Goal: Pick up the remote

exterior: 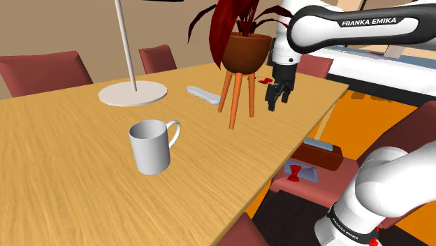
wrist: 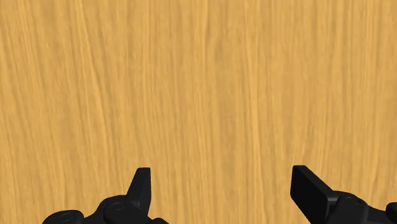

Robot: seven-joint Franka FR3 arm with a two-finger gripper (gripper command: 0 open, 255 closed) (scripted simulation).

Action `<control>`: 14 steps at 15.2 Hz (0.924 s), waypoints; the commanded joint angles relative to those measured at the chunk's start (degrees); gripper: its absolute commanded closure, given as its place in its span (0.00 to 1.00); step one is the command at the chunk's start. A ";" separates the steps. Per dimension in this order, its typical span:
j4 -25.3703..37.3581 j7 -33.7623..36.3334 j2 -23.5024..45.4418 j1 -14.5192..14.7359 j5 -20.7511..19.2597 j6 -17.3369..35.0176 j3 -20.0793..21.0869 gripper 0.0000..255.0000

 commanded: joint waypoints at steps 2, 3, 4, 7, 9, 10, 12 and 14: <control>5.14 0.89 6.64 0.34 0.61 1.76 0.77 0.00; 6.95 1.18 8.82 0.44 0.76 2.21 1.02 0.00; 8.82 1.45 10.98 0.55 0.89 2.60 1.27 0.00; 14.86 2.28 17.48 0.87 1.15 3.32 1.97 0.00; 19.25 2.82 21.82 1.08 1.22 3.46 2.42 0.00; 21.56 3.08 24.01 1.21 1.22 3.42 2.63 0.00; 26.46 3.61 28.43 1.51 1.17 3.12 3.01 0.00; 31.76 4.12 32.94 1.89 1.04 2.52 3.32 0.00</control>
